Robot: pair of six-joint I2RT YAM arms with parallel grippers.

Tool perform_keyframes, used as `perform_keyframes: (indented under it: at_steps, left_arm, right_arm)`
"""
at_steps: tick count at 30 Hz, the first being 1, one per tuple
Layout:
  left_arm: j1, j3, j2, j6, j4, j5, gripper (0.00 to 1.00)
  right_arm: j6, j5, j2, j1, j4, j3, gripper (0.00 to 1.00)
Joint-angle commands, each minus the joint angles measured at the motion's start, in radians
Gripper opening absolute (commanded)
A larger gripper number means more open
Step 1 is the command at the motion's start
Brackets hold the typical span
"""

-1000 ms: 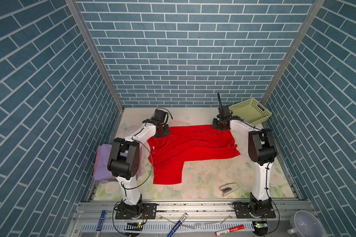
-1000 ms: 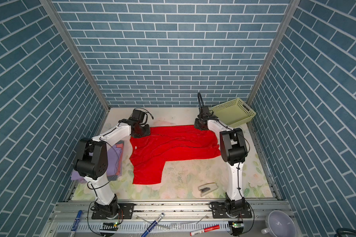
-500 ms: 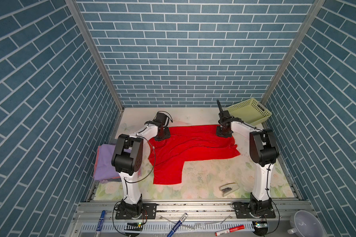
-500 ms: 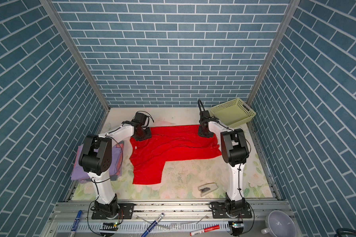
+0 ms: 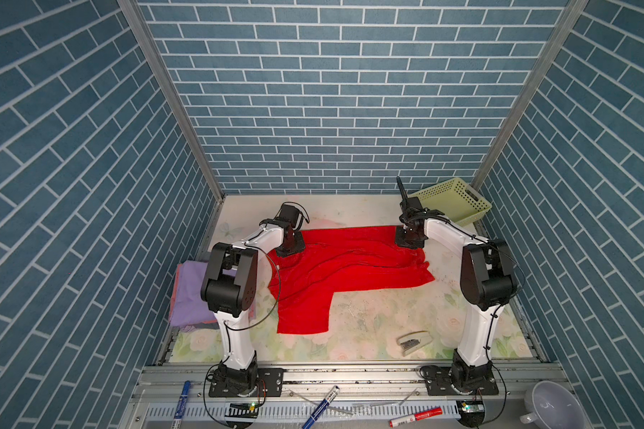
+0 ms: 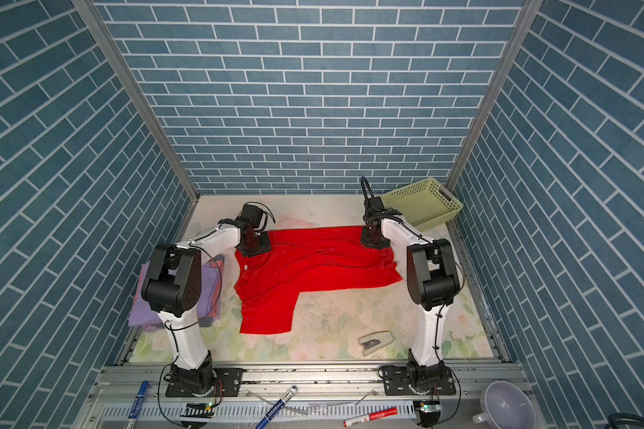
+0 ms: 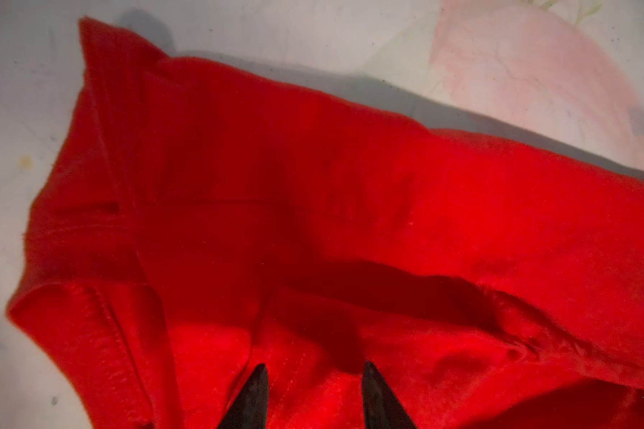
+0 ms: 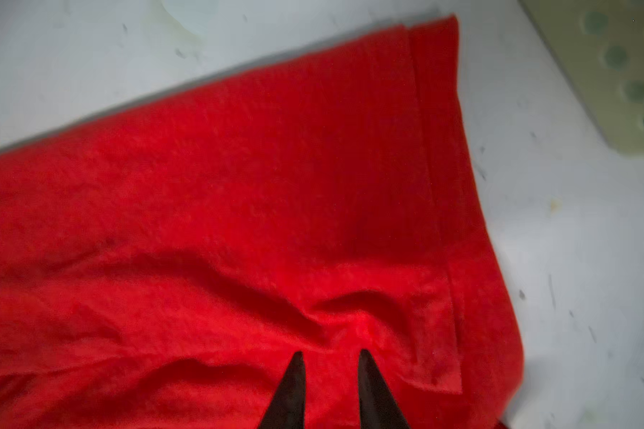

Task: Fold and stack t-shirts
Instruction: Smooth out the T-shirt at the center of the table.

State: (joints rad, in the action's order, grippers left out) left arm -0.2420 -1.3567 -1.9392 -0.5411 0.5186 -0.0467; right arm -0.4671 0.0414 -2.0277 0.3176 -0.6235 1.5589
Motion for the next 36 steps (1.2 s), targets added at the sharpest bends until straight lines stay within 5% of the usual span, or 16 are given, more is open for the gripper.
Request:
perform_keyframes:
  at_steps: [1,9,18,21,25,27,32,36]
  left_arm:
    - [0.012,-0.011,-0.032,-0.017,0.028,0.003,0.43]
    - [0.039,-0.05,-0.123,-0.063,0.003,-0.033,0.43]
    - [0.11,-0.284,-0.319,-0.031,0.043,-0.046,0.43]
    - [0.136,-0.401,-0.393,-0.036,0.067,-0.062,0.43]
    - [0.152,-0.542,-0.468,-0.037,0.126,-0.063,0.43]
    - [0.155,-0.573,-0.48,-0.043,0.143,-0.079,0.42]
    - [0.155,-0.499,-0.432,-0.057,0.092,-0.1,0.43]
    - [0.155,-0.456,-0.404,-0.062,0.069,-0.105,0.43]
  right_arm:
    - [-0.02,-0.026,-0.095,-0.006,0.023,0.097,0.26]
    - [-0.048,-0.034,-0.261,-0.006,0.034,0.208,0.25]
    - [-0.067,-0.056,-0.487,-0.017,0.054,0.481,0.25]
    - [-0.072,-0.113,-0.597,-0.029,0.064,0.658,0.26]
    - [-0.049,-0.173,-0.789,-0.031,-0.17,1.02,0.25]
    - [-0.058,-0.166,-0.75,-0.03,-0.167,0.989,0.25]
    - [-0.095,-0.135,-0.428,-0.031,0.043,0.577,0.32]
    - [-0.152,-0.112,-0.27,-0.028,0.036,0.383,0.36]
